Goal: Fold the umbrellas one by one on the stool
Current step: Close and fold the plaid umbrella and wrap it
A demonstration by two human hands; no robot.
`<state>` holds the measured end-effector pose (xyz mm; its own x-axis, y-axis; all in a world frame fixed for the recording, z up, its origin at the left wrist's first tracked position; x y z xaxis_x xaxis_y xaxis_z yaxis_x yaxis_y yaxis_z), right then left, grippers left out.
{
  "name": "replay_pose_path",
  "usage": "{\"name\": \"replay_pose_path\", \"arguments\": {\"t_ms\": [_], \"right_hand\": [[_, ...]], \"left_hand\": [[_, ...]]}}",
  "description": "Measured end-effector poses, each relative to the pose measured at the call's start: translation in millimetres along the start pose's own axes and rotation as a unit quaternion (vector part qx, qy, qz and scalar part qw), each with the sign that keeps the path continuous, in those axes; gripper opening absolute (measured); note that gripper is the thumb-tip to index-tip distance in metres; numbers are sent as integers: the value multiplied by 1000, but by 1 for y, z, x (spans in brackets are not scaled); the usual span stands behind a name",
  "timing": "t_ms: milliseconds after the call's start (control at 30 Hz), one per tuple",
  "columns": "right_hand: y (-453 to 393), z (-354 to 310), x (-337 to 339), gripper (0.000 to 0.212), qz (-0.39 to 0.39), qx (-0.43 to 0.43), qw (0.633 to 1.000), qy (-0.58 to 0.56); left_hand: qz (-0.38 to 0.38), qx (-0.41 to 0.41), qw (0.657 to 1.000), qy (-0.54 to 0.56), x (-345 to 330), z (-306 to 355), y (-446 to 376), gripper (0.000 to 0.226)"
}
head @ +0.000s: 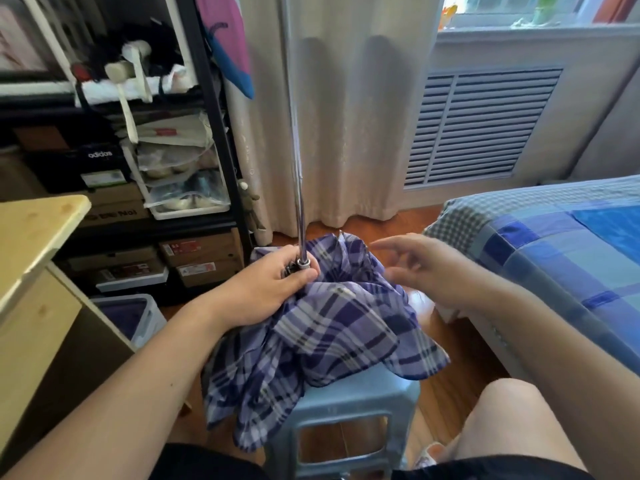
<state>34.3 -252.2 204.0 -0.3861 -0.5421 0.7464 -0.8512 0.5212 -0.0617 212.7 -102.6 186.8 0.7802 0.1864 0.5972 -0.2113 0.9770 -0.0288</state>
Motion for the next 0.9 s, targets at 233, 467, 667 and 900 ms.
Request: {"name": "replay_pose_path", "arguments": {"t_ms": [233, 467, 667, 900], "right_hand": [[-19, -53, -39, 4, 38, 101, 993, -44], [-6, -57, -71, 29, 69, 36, 970, -231], [-18, -18, -22, 25, 217, -21, 970, -111], [-25, -22, -50, 18, 84, 22, 989, -116]], "left_hand": [[-41, -53, 995, -70, -2, 19, -5, 7], [85, -15, 993, 86, -8, 0, 8, 22], [75, -12, 996, 55, -10, -4, 6, 15], [22, -9, 997, -73, -8, 5, 0, 17]]}}
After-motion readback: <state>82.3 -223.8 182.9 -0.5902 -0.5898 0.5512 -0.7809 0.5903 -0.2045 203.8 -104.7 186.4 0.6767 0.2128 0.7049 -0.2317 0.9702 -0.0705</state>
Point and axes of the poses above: each hand's wrist, its own y-axis away from the middle knuckle, its own x-axis out of the back of the hand, z = x × y, the point moved 7 cm from there along -y, towards the middle knuckle, and after that the axes turned 2 degrees about -y, right-handed, at the moved point
